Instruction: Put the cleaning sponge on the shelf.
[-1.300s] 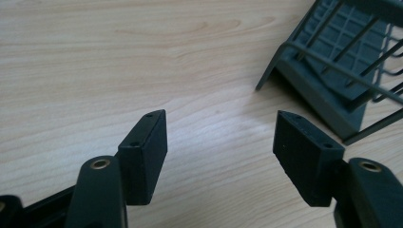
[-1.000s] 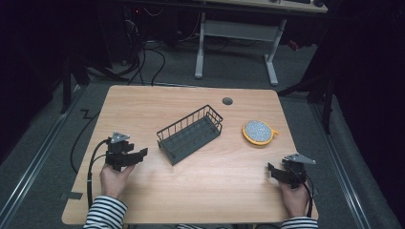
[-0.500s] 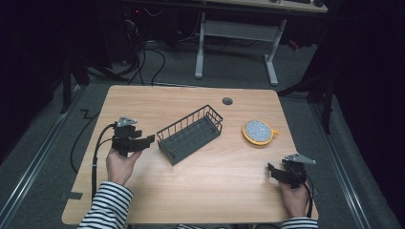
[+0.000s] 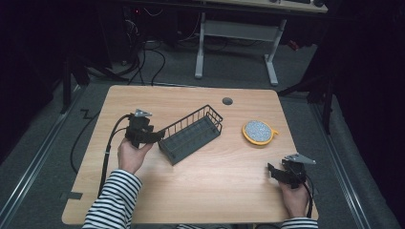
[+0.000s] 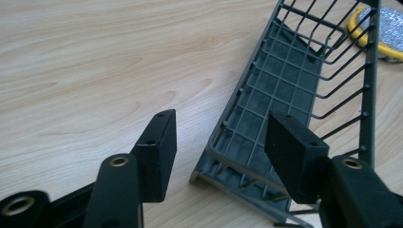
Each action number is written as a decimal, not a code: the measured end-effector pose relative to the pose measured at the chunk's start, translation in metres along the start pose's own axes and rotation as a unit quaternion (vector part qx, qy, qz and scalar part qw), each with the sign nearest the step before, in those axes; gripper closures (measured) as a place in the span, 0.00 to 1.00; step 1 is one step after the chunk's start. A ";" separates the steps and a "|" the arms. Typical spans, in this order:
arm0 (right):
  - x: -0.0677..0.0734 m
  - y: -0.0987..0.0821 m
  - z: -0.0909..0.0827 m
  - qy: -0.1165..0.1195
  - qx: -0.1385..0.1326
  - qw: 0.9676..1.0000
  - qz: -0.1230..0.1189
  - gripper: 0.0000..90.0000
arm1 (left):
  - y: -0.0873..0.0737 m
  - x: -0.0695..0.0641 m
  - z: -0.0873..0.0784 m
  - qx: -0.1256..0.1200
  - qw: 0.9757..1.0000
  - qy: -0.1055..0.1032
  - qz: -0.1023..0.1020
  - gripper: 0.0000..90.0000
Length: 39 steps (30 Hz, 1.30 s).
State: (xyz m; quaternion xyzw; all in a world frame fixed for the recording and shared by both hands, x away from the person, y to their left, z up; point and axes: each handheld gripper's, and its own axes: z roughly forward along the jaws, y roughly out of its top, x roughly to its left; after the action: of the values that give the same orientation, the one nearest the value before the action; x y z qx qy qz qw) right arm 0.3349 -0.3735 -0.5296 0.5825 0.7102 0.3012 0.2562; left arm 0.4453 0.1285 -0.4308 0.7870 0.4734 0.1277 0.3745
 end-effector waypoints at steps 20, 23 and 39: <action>0.000 0.000 0.000 0.002 -0.001 1.000 -0.003 0.38 | 0.004 -0.006 0.022 0.042 0.998 0.012 0.036 0.78; 0.000 0.000 0.000 0.002 -0.001 1.000 -0.003 0.38 | 0.004 -0.007 0.022 0.043 0.998 0.014 0.041 0.78; 0.000 0.000 0.000 0.003 -0.001 1.000 -0.003 0.38 | -0.004 -0.024 0.018 0.034 0.998 -0.001 0.045 0.79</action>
State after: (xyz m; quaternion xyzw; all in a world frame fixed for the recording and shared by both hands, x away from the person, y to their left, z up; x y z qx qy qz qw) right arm 0.3346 -0.3739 -0.5296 0.5794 0.7123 0.3031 0.2552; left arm 0.4403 0.1014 -0.4425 0.8199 0.4414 0.1272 0.3416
